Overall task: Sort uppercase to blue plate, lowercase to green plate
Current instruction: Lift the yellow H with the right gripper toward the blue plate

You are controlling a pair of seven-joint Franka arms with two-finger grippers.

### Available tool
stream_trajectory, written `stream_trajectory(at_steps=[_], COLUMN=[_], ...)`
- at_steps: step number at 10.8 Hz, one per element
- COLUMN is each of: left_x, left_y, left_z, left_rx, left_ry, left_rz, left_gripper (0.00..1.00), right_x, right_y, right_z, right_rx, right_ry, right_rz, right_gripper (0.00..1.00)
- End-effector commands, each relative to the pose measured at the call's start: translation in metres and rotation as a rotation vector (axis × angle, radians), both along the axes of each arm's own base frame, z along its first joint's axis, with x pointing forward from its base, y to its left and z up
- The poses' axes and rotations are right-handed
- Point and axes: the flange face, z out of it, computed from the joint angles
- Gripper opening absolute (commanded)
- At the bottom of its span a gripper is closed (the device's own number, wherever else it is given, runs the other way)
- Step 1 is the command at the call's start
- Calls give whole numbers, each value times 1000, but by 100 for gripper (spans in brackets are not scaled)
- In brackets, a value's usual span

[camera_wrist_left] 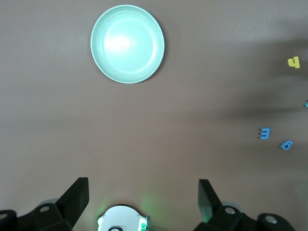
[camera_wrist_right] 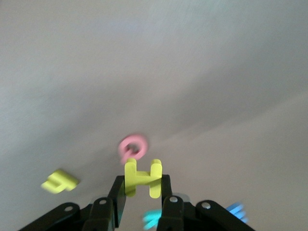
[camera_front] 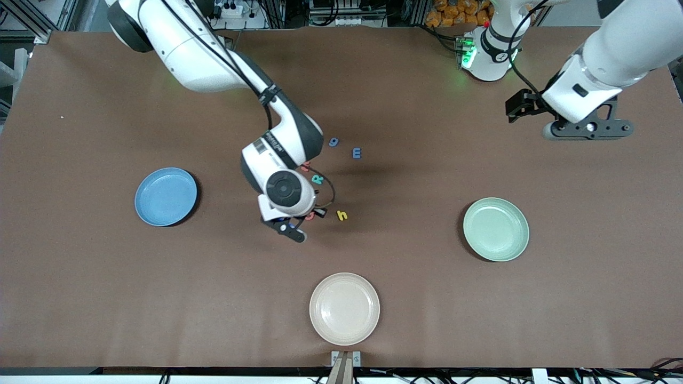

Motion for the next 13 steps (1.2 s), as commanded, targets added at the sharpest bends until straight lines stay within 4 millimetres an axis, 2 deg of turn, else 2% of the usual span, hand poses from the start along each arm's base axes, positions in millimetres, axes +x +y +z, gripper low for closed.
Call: stream_trajectory(at_steps=[1,3,6,8,10,11,13], left_x=[1,2,2,0,12,14,20], left_y=[-28,-56,-113,-164,-211,-239,-276], left_z=[-14,-26,-48,-65,-85,-103,-135], left_rx=[-10,-7,-9,-29,-60,-55,-58], left_ry=[20,8,-26,-60,-71,-65,-109], left_rz=[9,37,128,120,96,73,33], left_gripper=[100,100,100,100,100,96,95], right_x=[10,21,25,16,3,-4,-29], right_y=[-60,-109,-205,-264,-317,-343,-374], right_z=[-1,-5,-6,-4,3,6,7], right_rx=[14,19,54,87,112,103,59], right_ry=[38,52,27,31,50,61,72], right_rz=[124,243,394,471,505,525,540], right_gripper=[27,27,27,27,27,27,27])
